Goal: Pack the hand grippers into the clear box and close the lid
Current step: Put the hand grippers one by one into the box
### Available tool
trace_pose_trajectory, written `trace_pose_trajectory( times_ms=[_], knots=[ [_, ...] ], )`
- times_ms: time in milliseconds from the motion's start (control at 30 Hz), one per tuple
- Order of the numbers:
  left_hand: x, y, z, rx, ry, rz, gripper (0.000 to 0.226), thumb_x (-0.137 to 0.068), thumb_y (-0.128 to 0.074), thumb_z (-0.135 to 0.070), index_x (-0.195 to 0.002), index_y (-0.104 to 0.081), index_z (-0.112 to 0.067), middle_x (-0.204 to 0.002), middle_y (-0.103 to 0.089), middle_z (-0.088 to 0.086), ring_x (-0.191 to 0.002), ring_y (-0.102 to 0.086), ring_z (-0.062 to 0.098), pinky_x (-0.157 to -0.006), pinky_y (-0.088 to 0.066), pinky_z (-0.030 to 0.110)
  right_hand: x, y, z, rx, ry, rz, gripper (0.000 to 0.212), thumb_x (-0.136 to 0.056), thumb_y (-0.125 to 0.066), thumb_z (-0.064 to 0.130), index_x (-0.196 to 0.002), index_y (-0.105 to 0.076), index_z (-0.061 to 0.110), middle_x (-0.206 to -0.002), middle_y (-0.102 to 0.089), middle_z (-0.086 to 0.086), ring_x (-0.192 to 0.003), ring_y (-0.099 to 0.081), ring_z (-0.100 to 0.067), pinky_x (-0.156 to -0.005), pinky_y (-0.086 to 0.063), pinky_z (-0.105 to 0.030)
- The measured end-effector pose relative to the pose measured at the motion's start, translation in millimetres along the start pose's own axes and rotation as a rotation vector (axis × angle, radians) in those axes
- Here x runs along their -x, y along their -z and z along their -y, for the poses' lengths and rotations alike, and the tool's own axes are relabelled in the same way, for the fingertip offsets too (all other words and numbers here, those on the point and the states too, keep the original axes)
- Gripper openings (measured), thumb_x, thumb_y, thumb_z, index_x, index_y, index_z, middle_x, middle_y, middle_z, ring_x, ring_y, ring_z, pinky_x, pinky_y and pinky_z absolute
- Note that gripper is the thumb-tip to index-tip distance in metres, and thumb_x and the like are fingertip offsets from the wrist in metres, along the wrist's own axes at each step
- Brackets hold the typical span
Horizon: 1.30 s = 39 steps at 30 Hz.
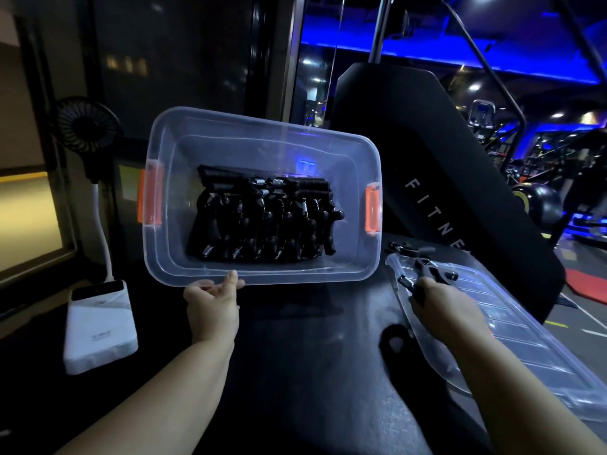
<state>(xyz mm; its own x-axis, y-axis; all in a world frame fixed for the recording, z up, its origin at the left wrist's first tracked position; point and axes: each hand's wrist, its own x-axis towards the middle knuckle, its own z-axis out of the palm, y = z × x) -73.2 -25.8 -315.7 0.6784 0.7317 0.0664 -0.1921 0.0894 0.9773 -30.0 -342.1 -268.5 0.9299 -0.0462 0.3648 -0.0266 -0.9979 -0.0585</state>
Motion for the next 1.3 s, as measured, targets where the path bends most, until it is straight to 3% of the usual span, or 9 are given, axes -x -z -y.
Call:
trace_pose_trajectory(
  times_ms=[133, 267, 433, 500, 600, 733, 867, 1033, 1300],
  knots=[
    [1, 1, -1, -0.001, -0.005, 0.004, 0.032, -0.093, -0.059, -0.03, -0.107, -0.036, -0.012, -0.083, -0.07, -0.005, -0.076, -0.06, 0.002, -0.08, -0.051, 0.039, 4, 29, 19, -0.084, 0.091, -0.138, 0.021, -0.092, -0.054, 0.033, -0.109, -0.057, 0.022, -0.095, -0.067, -0.01, -0.087, -0.062, -0.034, -0.061, -0.038, -0.032],
    [2, 3, -3, -0.003, 0.011, 0.02, 0.033, -0.093, -0.059, -0.03, -0.109, -0.036, -0.011, -0.085, -0.071, -0.003, -0.076, -0.06, 0.001, -0.08, -0.052, 0.039, 4, 58, 45, -0.23, 0.197, -0.247, 0.021, -0.088, -0.063, 0.034, -0.107, -0.061, 0.025, -0.087, -0.068, -0.005, -0.083, -0.061, -0.034, -0.06, -0.037, -0.031],
    [3, 7, -7, 0.029, 0.031, 0.052, 0.032, -0.094, -0.058, -0.027, -0.108, -0.036, -0.011, -0.084, -0.07, -0.004, -0.08, -0.061, 0.004, -0.068, -0.048, 0.027, -2, 82, 80, -0.268, 0.397, -0.378, 0.025, -0.084, -0.068, 0.032, -0.108, -0.066, 0.028, -0.085, -0.069, 0.002, -0.079, -0.063, -0.029, -0.06, -0.032, -0.026],
    [3, 8, -8, 0.045, 0.035, 0.074, 0.032, -0.094, -0.058, -0.027, -0.109, -0.035, -0.011, -0.084, -0.069, -0.004, -0.079, -0.06, 0.005, -0.063, -0.044, 0.023, -13, 86, 93, -0.286, 0.486, -0.409, 0.026, -0.083, -0.07, 0.031, -0.109, -0.068, 0.027, -0.084, -0.07, 0.0, -0.077, -0.064, -0.029, -0.06, -0.035, -0.026],
    [3, 10, -7, 0.081, 0.038, 0.103, 0.035, -0.093, -0.059, -0.027, -0.112, -0.035, -0.01, -0.087, -0.07, -0.002, -0.083, -0.061, 0.005, -0.07, -0.047, 0.028, -35, 91, 116, -0.311, 0.568, -0.413, 0.029, -0.084, -0.069, 0.034, -0.112, -0.068, 0.027, -0.089, -0.071, -0.001, -0.079, -0.065, -0.031, -0.063, -0.043, -0.029],
    [3, 12, -7, 0.094, 0.044, 0.112, 0.032, -0.093, -0.059, -0.024, -0.111, -0.036, -0.01, -0.087, -0.071, -0.001, -0.083, -0.063, 0.004, -0.07, -0.048, 0.03, -67, 95, 150, -0.304, 0.59, -0.351, 0.032, -0.088, -0.064, 0.036, -0.119, -0.064, 0.031, -0.106, -0.07, 0.003, -0.096, -0.064, -0.024, -0.069, -0.04, -0.026],
    [3, 10, -8, 0.086, 0.031, 0.096, 0.031, -0.093, -0.059, -0.02, -0.108, -0.037, -0.006, -0.086, -0.07, 0.004, -0.069, -0.064, -0.008, -0.082, -0.049, 0.036, -100, 88, 177, -0.269, 0.601, -0.303, 0.031, -0.089, -0.061, 0.036, -0.12, -0.063, 0.034, -0.112, -0.069, 0.005, -0.103, -0.062, -0.025, -0.079, -0.047, -0.032],
    [2, 7, -7, 0.051, 0.041, 0.051, 0.032, -0.089, -0.063, -0.028, -0.103, -0.04, -0.012, -0.083, -0.071, -0.003, -0.082, -0.065, 0.006, -0.077, -0.051, 0.034, -131, 69, 199, -0.253, 0.568, -0.295, 0.028, -0.092, -0.057, 0.033, -0.12, -0.062, 0.033, -0.115, -0.067, 0.002, -0.103, -0.061, -0.029, -0.079, -0.049, -0.035],
    [1, 6, -9, 0.012, 0.026, 0.025, 0.027, -0.091, -0.061, -0.026, -0.099, -0.038, -0.015, -0.076, -0.071, -0.004, -0.076, -0.065, 0.013, -0.073, -0.05, 0.031, -162, 47, 224, -0.203, 0.546, -0.333, 0.028, -0.096, -0.051, 0.038, -0.119, -0.063, 0.03, -0.122, -0.065, 0.003, -0.104, -0.06, -0.03, -0.083, -0.045, -0.034]
  ],
)
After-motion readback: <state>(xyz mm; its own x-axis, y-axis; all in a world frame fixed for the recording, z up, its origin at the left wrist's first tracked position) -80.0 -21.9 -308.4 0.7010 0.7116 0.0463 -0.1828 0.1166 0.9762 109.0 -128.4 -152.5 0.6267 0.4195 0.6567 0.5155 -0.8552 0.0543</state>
